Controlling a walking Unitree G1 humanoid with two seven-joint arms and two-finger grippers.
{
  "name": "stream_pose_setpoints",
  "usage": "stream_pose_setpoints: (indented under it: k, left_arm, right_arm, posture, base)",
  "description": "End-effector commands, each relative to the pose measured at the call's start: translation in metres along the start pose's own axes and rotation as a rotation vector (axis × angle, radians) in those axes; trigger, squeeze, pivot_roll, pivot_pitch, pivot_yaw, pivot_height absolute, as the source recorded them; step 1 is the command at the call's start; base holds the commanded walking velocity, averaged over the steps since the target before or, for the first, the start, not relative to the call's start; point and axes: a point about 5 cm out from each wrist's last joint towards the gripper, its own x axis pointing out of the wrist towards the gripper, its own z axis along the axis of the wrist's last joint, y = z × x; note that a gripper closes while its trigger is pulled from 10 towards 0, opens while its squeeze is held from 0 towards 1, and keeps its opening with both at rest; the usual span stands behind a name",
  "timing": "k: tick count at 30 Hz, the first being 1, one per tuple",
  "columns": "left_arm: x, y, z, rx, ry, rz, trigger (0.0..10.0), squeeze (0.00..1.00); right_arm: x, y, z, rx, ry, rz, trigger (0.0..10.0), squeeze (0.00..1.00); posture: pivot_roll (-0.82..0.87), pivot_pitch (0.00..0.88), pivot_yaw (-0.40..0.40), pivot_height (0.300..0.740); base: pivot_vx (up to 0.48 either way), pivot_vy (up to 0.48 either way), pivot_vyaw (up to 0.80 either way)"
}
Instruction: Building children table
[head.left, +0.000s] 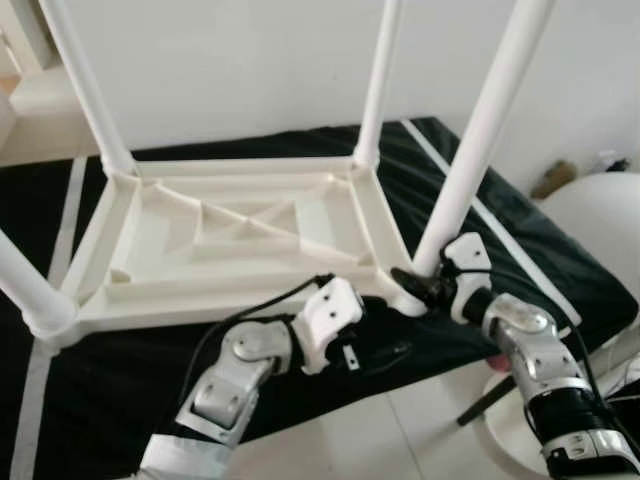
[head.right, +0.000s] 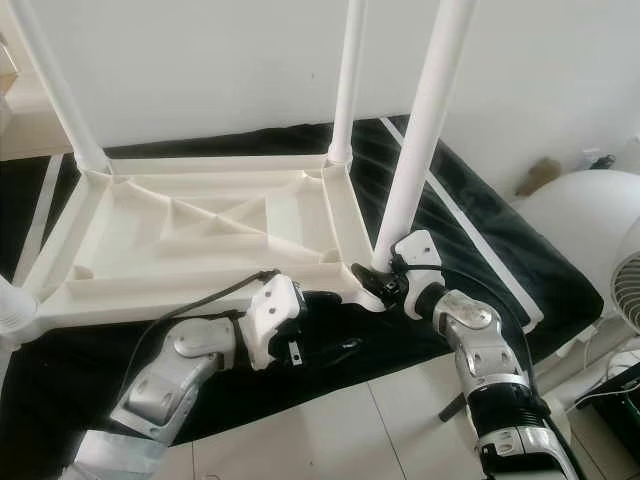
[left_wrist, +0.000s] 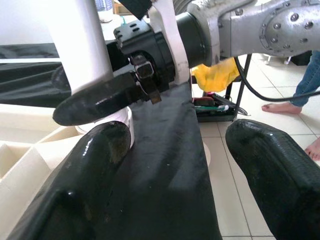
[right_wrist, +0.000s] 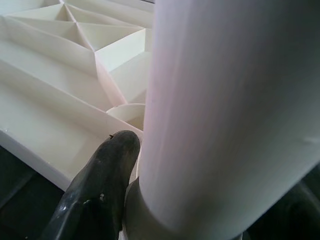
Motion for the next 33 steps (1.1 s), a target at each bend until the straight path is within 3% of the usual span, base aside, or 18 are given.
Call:
stream_pose_setpoints:
  k: [1,8,16,19,28,33]
  left_arm:
    - [-0.001,0.007,-0.002,-0.003,0.009,0.069,10.0,0.0]
    - [-0.002,0.014,-0.003,0.017,0.012,0.141,10.0,0.0]
    - [-0.001,0.022,-0.004,0.039,0.033,0.205,10.0,0.0]
    - [-0.002,0.022,-0.004,0.05,0.038,0.205,10.0,0.0]
    - [-0.002,0.023,-0.005,0.06,0.037,0.203,10.0,0.0]
    - [-0.001,0.025,-0.006,0.053,0.044,0.222,10.0,0.0]
  right_arm:
    - [-0.003,0.004,-0.016,0.061,0.056,-0.016,10.0,0.0]
    - [-0.003,0.006,-0.02,0.085,0.079,-0.153,10.0,0.0]
    - [0.001,0.018,-0.019,0.215,0.058,-0.398,10.0,0.0]
    - [0.001,0.021,-0.019,0.229,0.055,-0.437,10.0,0.0]
    - [0.001,0.041,-0.017,0.356,0.021,-0.804,10.0,0.0]
    - [0.008,0.05,-0.01,0.397,0.001,-0.835,10.0,0.0]
  posture:
    - [-0.07,0.016,-0.011,0.74]
    - [-0.07,0.008,-0.009,0.74]
    - [-0.08,0.0,-0.005,0.74]
    - [-0.08,0.0,-0.003,0.74]
    - [-0.08,0.0,-0.001,0.74]
    - [-0.08,0.006,0.002,0.74]
  base:
    - [0.0,0.0,0.0]
    - [0.0,0.0,0.0]
    - [0.0,0.0,0.0]
    - [0.0,0.0,0.0]
    - [0.0,0.0,0.0]
    - [0.0,0.0,0.0]
